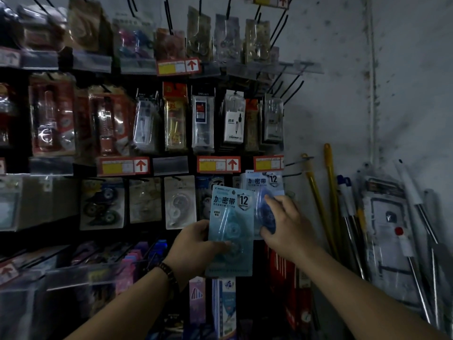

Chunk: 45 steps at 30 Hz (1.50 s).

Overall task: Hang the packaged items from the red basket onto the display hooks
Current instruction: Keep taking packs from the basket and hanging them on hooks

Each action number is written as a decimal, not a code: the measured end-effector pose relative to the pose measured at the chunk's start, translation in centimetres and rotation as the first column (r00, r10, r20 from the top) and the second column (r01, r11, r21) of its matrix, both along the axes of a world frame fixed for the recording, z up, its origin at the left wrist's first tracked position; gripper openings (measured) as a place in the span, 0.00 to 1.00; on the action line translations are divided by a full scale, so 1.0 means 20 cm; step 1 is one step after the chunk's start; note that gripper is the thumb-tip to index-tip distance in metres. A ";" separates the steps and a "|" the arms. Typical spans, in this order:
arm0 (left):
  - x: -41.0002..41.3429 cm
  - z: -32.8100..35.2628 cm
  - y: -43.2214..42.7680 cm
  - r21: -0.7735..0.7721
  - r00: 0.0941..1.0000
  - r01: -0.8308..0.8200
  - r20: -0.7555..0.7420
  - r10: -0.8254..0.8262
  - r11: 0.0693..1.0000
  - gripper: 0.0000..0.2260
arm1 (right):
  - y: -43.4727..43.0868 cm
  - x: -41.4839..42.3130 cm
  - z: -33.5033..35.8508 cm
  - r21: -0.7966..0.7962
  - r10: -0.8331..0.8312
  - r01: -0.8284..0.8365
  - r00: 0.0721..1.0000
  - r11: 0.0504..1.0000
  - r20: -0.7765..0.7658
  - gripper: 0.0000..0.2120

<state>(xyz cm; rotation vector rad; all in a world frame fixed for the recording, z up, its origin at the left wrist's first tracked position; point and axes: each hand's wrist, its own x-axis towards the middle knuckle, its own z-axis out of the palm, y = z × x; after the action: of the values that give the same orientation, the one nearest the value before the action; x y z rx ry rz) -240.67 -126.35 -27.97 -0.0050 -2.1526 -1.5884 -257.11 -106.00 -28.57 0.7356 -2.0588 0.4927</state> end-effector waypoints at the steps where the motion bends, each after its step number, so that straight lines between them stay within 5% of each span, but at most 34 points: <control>1: 0.00 0.01 0.00 0.003 1.000 -0.002 -0.003 0.002 1.000 0.17 | 0.01 0.00 0.01 0.023 -0.022 0.021 0.999 1.000 0.037 0.40; 9: -0.01 0.03 0.00 0.007 1.000 -0.026 -0.006 0.026 1.000 0.16 | 0.00 0.03 0.05 0.036 -0.042 0.037 0.990 0.999 0.136 0.22; 12: -0.03 0.03 0.01 0.032 1.000 -0.019 -0.013 0.020 0.999 0.16 | -0.01 0.14 0.02 -0.099 0.108 -0.112 0.993 0.989 -0.042 0.15; 15: -0.04 0.02 0.05 0.061 0.999 0.005 -0.049 -0.002 0.998 0.16 | -0.01 0.25 -0.02 -0.020 0.269 -0.273 0.956 0.962 -0.118 0.26; 19: -0.07 0.00 0.13 0.102 0.992 0.065 -0.116 -0.053 0.993 0.14 | 0.02 0.29 -0.08 0.163 0.274 -0.261 0.960 0.952 -0.064 0.43; 24: -0.10 0.02 0.19 0.031 0.992 0.088 -0.093 -0.085 0.996 0.11 | 0.07 0.25 -0.09 -0.038 0.336 -0.336 0.942 0.941 -0.015 0.40; 30: -0.12 0.01 0.14 -0.451 0.984 -0.153 -0.149 0.095 0.880 0.08 | 0.13 0.18 -0.07 -0.129 0.160 -0.154 0.986 0.980 0.038 0.39; 34: -0.09 0.00 0.10 -0.595 0.984 -0.168 -0.147 0.099 0.786 0.03 | 0.13 0.12 -0.02 -0.134 0.100 -0.092 0.994 0.987 0.051 0.37; 45: -0.06 -0.05 0.00 -0.618 0.987 -0.156 -0.118 0.106 0.771 0.05 | 0.07 0.15 0.08 -0.018 0.029 -0.028 0.995 0.999 0.092 0.38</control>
<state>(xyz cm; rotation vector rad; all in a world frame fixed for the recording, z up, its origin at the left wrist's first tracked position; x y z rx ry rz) -241.83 -126.33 -29.04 -0.1216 -2.4552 -0.7149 -254.13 -104.54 -27.01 0.7456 -2.1298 0.5688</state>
